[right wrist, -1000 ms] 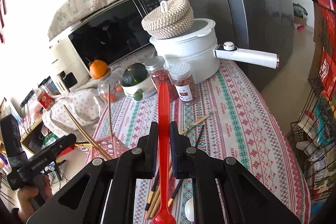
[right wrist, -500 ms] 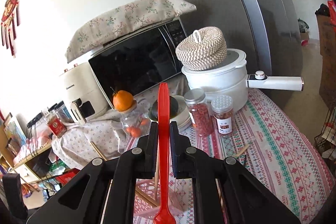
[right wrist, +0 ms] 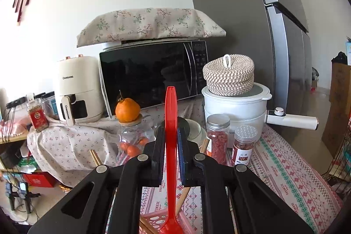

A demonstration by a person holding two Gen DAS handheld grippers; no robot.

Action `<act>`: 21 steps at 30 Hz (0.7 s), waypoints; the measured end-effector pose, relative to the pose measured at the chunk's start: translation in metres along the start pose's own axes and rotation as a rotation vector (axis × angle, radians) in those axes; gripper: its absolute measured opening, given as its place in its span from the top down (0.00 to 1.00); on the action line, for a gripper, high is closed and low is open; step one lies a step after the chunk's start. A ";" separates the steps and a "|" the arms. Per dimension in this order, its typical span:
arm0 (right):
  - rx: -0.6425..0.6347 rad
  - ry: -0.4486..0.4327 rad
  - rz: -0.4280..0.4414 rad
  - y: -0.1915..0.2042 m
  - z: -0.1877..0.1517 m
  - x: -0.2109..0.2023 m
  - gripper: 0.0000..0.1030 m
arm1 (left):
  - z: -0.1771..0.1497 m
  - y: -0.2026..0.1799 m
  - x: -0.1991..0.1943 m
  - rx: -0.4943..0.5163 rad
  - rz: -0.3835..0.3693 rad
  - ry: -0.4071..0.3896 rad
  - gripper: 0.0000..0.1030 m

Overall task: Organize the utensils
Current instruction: 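Lower the red spoon into the pink holder and open the right tool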

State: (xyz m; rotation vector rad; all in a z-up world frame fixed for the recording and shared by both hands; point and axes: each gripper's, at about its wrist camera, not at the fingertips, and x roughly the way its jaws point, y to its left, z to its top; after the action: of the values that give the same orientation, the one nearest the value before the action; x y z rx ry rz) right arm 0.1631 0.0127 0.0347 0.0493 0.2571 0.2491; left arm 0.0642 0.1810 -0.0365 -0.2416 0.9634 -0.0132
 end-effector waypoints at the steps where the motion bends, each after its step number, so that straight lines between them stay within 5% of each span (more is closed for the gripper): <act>1: 0.003 0.010 0.002 0.000 -0.003 0.002 0.89 | -0.001 -0.001 0.000 0.003 0.000 -0.009 0.20; 4: 0.026 0.070 0.032 -0.003 -0.009 0.006 0.87 | -0.002 -0.008 0.003 0.025 0.002 -0.023 0.20; 11: 0.023 0.132 0.108 -0.022 0.001 -0.014 0.56 | -0.005 -0.018 0.013 0.031 -0.013 0.012 0.19; 21: 0.050 0.362 0.074 -0.103 -0.007 -0.032 0.48 | -0.010 -0.049 0.018 0.089 -0.052 0.035 0.18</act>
State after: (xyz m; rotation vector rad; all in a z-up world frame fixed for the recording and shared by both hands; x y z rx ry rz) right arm 0.1563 -0.0949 0.0278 0.0634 0.6220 0.3252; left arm 0.0708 0.1290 -0.0465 -0.1846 0.9884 -0.1080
